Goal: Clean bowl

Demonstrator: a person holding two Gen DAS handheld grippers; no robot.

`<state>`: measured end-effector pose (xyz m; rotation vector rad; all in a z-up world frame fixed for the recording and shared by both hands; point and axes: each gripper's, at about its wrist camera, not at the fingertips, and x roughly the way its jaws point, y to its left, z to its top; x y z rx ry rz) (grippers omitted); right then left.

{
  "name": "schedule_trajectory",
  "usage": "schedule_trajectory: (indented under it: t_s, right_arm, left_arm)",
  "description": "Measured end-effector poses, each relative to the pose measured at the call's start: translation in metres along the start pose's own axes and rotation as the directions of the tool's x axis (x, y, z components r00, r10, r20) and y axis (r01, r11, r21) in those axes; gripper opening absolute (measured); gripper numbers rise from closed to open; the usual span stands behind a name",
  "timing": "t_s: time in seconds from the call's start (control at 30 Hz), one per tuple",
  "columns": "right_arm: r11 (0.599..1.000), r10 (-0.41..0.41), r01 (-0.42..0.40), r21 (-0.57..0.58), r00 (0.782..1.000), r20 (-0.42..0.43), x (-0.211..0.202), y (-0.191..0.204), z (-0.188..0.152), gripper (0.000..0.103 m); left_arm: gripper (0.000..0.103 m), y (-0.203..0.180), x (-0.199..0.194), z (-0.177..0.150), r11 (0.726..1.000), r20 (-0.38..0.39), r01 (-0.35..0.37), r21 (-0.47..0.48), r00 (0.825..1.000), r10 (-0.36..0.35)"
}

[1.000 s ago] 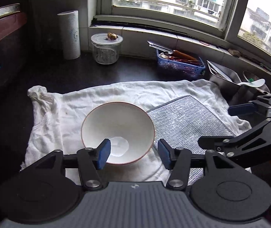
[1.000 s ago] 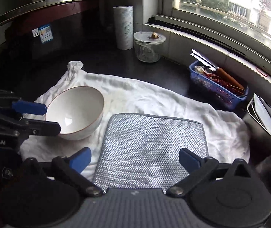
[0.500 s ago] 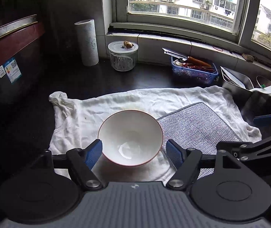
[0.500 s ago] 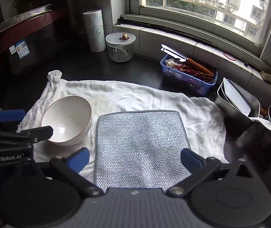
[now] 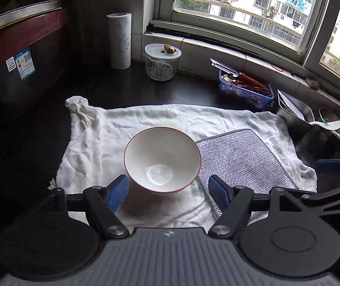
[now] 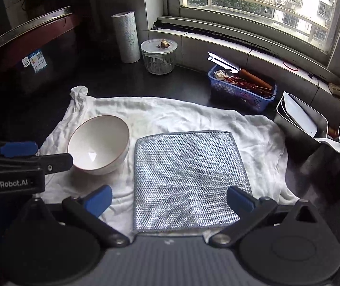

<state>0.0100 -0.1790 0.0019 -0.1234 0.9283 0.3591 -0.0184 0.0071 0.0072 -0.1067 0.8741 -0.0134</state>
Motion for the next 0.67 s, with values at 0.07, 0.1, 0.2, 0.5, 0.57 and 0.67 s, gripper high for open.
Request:
schedule_trajectory:
  t_s: [0.07, 0.1, 0.2, 0.5, 0.57, 0.67]
  right_arm:
    - [1.000, -0.004, 0.004, -0.006, 1.000, 0.008, -0.0035, 0.0016, 0.0000, 0.102]
    - [1.000, -0.008, 0.008, -0.008, 1.000, 0.010, -0.0045, 0.0021, 0.0000, 0.102]
    - [1.000, -0.011, 0.011, -0.004, 1.000, 0.005, -0.0051, 0.0021, -0.0004, 0.102]
    - [1.000, -0.004, 0.004, -0.008, 1.000, -0.027, -0.0045, 0.0064, -0.0014, 0.102]
    - [1.000, -0.001, 0.000, -0.012, 0.999, -0.032, -0.0040, 0.0075, -0.0021, 0.102]
    - [1.000, 0.002, -0.003, -0.013, 0.999, -0.042, -0.0017, 0.0080, -0.0030, 0.102]
  left_arm:
    - [0.074, -0.0004, -0.0009, -0.0004, 1.000, 0.003, 0.002, 0.000, 1.000, -0.002]
    - [0.074, 0.0000, -0.0012, -0.0006, 1.000, 0.002, 0.006, -0.003, 1.000, -0.006]
    - [0.074, 0.0009, -0.0019, -0.0005, 1.000, 0.003, 0.008, -0.008, 1.000, -0.008]
    - [0.074, 0.0028, -0.0018, 0.0007, 1.000, 0.005, 0.012, -0.027, 1.000, -0.012]
    - [0.074, 0.0034, -0.0017, 0.0000, 1.000, 0.005, 0.013, -0.028, 1.000, -0.013]
    - [0.074, 0.0040, -0.0031, -0.0021, 1.000, 0.017, 0.018, -0.025, 1.000, -0.018]
